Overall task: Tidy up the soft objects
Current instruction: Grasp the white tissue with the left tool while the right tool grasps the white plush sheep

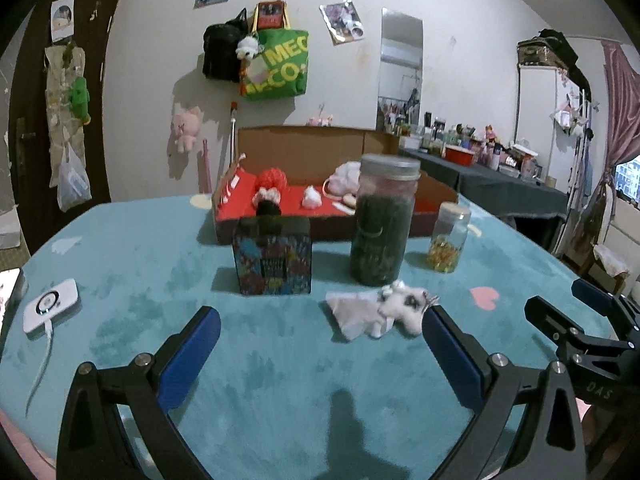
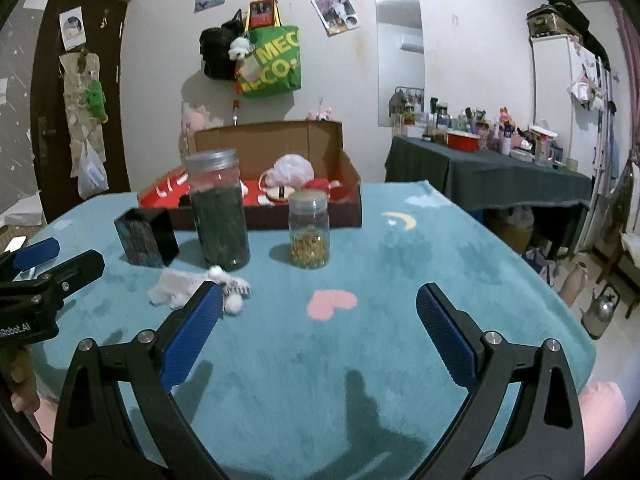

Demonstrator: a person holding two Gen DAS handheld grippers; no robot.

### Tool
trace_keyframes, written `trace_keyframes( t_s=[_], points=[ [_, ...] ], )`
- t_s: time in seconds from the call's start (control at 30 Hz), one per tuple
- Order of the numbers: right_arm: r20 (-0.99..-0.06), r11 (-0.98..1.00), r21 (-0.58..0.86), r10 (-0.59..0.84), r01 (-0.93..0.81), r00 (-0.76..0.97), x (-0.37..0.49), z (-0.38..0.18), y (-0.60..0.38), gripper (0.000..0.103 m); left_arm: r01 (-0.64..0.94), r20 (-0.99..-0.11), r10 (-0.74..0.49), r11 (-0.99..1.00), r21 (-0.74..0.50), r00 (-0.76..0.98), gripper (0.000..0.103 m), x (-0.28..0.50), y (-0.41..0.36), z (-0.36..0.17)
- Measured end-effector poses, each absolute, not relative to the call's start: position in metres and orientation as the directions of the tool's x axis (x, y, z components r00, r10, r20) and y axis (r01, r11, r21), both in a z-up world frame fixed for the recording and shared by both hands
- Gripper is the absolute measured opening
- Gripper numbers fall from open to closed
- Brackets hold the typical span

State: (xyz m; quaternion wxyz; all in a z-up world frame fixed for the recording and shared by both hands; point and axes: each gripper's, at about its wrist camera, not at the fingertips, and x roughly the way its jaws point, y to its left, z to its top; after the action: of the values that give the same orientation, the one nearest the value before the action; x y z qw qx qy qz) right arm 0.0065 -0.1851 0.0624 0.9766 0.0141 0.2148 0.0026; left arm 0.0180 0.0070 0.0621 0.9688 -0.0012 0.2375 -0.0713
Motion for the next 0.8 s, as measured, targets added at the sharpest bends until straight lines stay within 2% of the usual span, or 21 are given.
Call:
trace_keyframes(
  t_s=[0.33, 0.8],
  points=[
    [-0.482, 1.000, 0.024, 0.006, 0.006, 0.876, 0.013, 0.037, -0.184, 0.099, 0.125, -0.540, -0.128, 0.991, -0.043, 0.832, 0.103, 0.028, 0.008, 0.037],
    [-0.522, 0.999, 0.035, 0.015, 0.004, 0.853, 0.023, 0.026, -0.186, 0.099, 0.121, -0.586, -0.129, 0.991, -0.052, 0.800, 0.103, 0.037, 0.009, 0.030]
  ],
)
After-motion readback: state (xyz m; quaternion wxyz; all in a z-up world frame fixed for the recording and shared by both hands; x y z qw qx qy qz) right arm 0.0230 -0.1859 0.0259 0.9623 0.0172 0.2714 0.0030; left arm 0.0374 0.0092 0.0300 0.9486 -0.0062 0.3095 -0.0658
